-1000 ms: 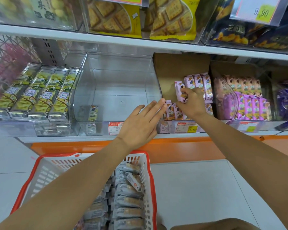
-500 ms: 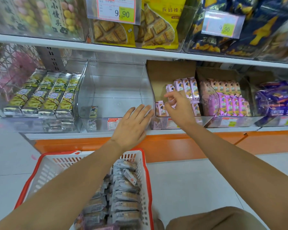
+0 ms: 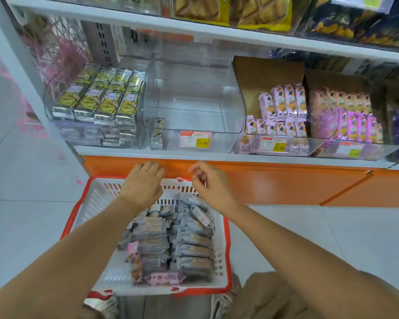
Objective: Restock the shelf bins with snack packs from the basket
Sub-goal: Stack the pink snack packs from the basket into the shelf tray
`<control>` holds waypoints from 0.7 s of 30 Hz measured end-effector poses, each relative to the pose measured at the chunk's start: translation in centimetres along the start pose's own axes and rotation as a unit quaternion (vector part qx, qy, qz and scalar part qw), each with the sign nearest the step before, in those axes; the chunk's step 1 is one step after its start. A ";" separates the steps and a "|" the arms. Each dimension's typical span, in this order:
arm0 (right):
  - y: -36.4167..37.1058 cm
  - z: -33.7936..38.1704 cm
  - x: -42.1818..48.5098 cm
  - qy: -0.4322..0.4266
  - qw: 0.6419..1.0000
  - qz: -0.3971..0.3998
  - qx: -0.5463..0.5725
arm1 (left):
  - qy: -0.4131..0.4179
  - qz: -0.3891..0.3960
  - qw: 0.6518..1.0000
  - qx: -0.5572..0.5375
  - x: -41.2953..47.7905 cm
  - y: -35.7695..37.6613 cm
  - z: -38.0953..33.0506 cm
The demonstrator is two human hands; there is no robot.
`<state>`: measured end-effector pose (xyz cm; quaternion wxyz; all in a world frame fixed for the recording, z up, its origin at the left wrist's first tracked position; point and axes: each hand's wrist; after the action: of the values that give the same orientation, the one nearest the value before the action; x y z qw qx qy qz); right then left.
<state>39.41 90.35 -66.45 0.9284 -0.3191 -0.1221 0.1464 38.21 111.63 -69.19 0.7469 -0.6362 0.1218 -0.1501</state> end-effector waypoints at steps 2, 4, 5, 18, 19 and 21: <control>2.8 -0.5 -0.7 0.023 0.999 0.049 -0.008 | -0.036 0.036 0.999 -0.016 -1.0 1.7 1.4; 5.4 -0.8 -1.3 0.047 0.993 0.105 -0.019 | -0.065 0.058 0.996 -0.026 -1.7 3.4 2.6; 6.8 -1.0 -1.7 0.055 0.989 0.133 -0.033 | -0.075 0.072 0.994 -0.027 -2.0 4.3 3.2; 19.3 -2.4 -5.9 0.038 0.840 0.516 -0.165 | -0.131 0.115 0.982 -0.069 -3.6 12.0 6.5; 20.1 -2.7 -6.1 0.031 0.830 0.524 -0.188 | -0.134 0.109 0.983 -0.067 -3.7 12.3 6.5; 21.3 -3.2 -6.6 0.021 0.816 0.530 -0.227 | -0.139 0.098 0.983 -0.068 -3.7 12.6 6.4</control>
<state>30.16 102.33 -83.21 0.6105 -0.5391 0.0560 0.5775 38.03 120.73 -80.62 0.7229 -0.6849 0.0884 0.0226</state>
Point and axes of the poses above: each hand's wrist, its own x-axis towards the middle knuckle, its own y-axis out of the palm, z = x × y, and after that the axes turned 4 degrees about y, right-handed
